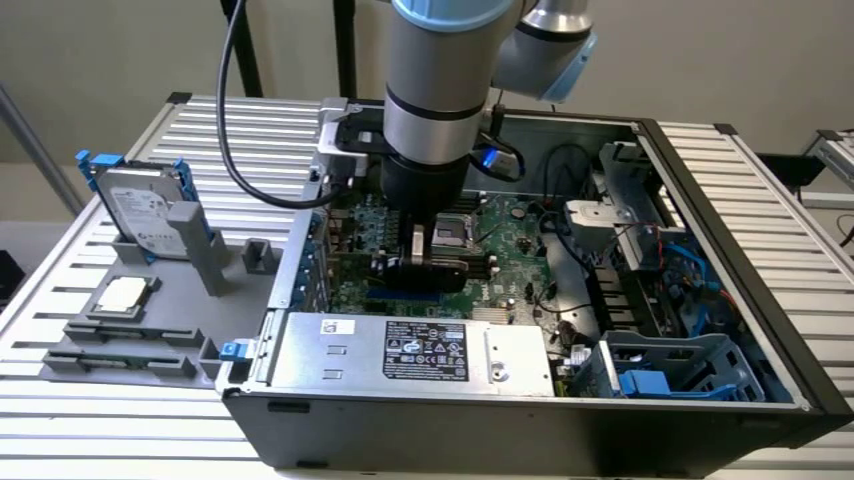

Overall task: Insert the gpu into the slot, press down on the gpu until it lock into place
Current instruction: 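Insert the gpu into the slot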

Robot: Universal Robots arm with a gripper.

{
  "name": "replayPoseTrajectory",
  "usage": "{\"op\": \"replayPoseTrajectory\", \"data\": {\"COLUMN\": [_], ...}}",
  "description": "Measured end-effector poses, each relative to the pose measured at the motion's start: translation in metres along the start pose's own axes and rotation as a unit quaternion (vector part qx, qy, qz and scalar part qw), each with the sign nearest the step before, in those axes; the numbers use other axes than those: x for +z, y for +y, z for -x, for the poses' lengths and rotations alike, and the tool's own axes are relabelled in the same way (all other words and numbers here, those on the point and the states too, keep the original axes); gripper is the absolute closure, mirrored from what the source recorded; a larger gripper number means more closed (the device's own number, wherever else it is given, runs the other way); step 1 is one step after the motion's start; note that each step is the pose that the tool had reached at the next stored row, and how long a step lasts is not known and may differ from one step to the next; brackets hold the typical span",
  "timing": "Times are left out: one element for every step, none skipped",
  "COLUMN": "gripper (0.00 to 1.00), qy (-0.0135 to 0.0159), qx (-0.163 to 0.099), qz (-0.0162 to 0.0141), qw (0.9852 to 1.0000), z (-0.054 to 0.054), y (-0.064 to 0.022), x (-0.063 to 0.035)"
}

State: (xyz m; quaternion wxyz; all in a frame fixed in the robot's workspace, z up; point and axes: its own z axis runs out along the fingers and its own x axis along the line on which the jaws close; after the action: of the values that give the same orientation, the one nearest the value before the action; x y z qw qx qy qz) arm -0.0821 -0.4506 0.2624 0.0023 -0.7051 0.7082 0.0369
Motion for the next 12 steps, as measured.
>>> {"op": "replayPoseTrajectory", "data": {"gripper": [0.74,0.74,0.74,0.74,0.74,0.74,0.74,0.74,0.74,0.74,0.74,0.74], "qy": [0.0000,0.0001,0.0001,0.0000,0.0000,0.0000,0.0001,0.0002,0.0002,0.0002,0.0003,0.0003], "qx": [0.000,0.000,0.000,0.000,0.000,0.000,0.000,0.000,0.000,0.000,0.000,0.000], "qz": [0.0004,0.0008,0.0013,0.0017,0.0021,0.0024,0.0028,0.0030,0.0031,0.0032,0.0033,0.0034], "qw": [1.0000,1.0000,1.0000,1.0000,1.0000,1.0000,1.0000,1.0000,1.0000,1.0000,1.0000,1.0000], "z": [-0.0003,-0.0008,-0.0011,-0.0014,-0.0017,-0.0018,-0.0020,-0.0021,-0.0021,-0.0021,-0.0021,-0.0021], "y": [0.0000,0.0000,0.0000,0.0000,-0.0001,-0.0001,-0.0002,-0.0004,-0.0007,-0.0009,-0.0013,-0.0017], "x": [0.0001,0.0001,0.0002,0.0004,0.0005,0.0007,0.0007,0.0008,0.0012,0.0015,0.0017,0.0019]}}
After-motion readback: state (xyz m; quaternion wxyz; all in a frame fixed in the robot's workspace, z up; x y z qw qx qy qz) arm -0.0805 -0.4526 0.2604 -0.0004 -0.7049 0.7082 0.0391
